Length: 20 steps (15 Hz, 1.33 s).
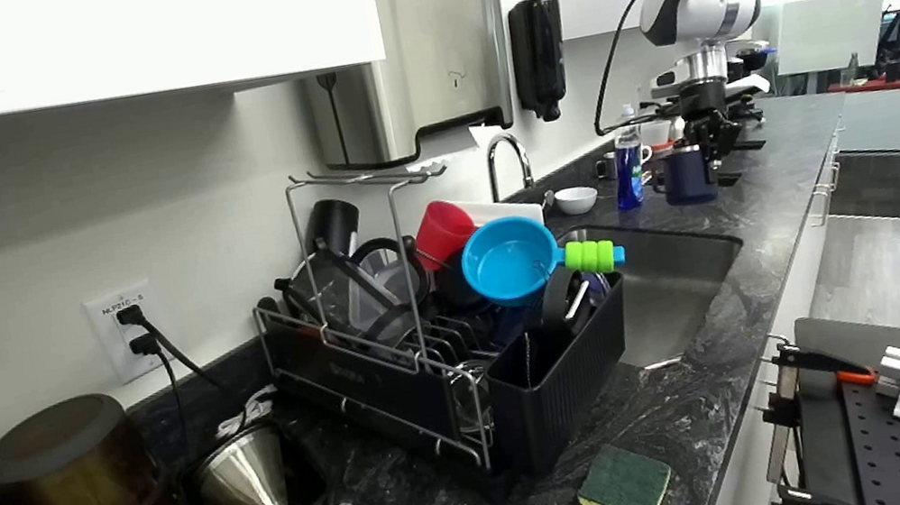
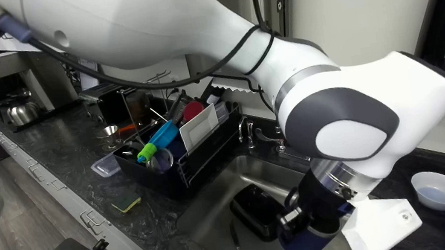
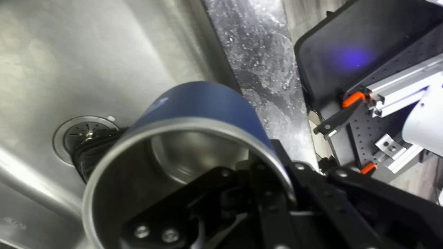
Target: Take the mug from the sink and put it on the dish rack
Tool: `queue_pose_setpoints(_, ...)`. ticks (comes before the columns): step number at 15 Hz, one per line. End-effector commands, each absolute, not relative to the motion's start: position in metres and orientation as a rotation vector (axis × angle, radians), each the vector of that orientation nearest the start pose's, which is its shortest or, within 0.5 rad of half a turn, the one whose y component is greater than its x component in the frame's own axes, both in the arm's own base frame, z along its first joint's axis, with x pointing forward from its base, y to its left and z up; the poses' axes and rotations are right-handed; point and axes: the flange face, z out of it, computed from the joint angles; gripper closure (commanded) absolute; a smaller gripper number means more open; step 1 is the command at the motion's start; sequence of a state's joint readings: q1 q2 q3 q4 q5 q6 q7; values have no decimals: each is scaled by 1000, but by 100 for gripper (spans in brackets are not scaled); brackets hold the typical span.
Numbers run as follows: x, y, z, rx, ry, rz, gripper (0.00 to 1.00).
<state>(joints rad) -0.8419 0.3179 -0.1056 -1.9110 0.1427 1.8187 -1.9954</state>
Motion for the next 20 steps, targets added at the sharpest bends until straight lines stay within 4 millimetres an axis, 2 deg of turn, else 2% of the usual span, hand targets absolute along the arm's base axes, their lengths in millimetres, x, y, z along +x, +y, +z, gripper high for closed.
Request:
queue_pose_setpoints(1,336,-444,323,-2335,-1196,-54,98)
queue_pose_setpoints(6,323,-428,337,-2249,-1041,-34,98)
queue_pose_setpoints(10,324,-411,340,-2215,-878,-64,98)
queue_pose_setpoints(15,324,-391,349,-2088,-846,-134,98)
queue_pose_setpoints(20,318,-375,368,-1987,-794,-254,98)
